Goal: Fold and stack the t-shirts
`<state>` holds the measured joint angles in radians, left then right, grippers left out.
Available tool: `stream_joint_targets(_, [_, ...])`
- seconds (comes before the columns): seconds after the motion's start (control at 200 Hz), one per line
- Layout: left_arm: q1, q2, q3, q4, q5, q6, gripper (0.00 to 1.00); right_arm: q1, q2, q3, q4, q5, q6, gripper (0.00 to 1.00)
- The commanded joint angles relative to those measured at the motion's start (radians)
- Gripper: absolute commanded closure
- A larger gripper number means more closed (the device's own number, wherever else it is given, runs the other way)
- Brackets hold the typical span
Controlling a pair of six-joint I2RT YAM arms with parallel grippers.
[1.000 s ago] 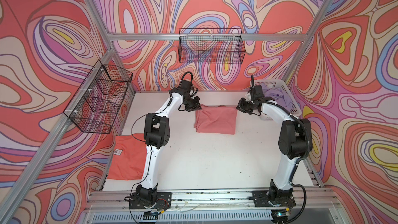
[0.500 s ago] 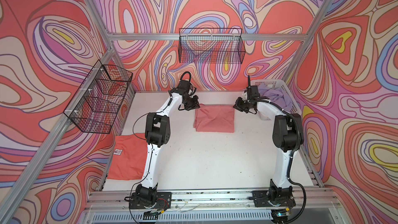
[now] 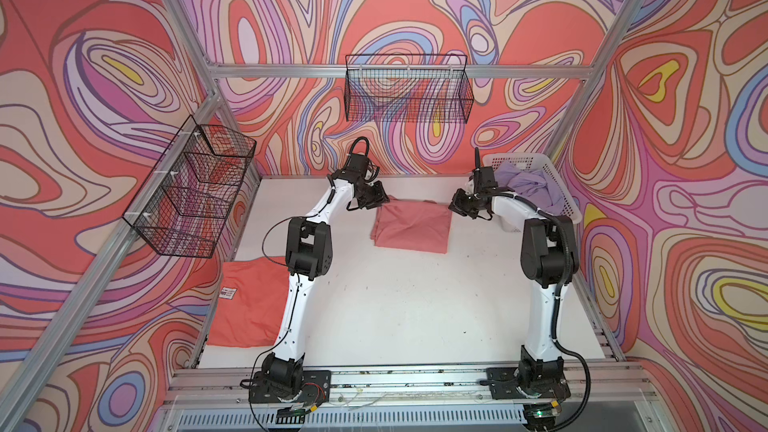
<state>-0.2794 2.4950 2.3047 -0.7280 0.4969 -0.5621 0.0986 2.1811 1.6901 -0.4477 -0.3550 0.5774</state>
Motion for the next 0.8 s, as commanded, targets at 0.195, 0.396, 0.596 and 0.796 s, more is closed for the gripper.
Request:
stream_joint_targets(0.195, [0.026,-0.122,-0.053,0.054,-0.164,0.020,0.11,0.001,-0.093,-0.050,0.072,0.087,0.007,0.31])
stream_joint_targets(0.396, [0.008,-0.172,-0.122,0.049,-0.078,0.062,0.13,0.087,-0.115,-0.056,0.004,0.080,-0.036,0.31])
stream_joint_targets(0.596, [-0.052,-0.208,-0.303,0.178,0.010,0.027,0.16,0.148,-0.088,-0.113,0.070,0.056,0.005,0.34])
stream_joint_targets(0.796, [-0.059,-0.178,-0.436,0.243,0.045,-0.028,0.20,0.153,-0.022,-0.144,0.042,0.050,-0.033,0.38])
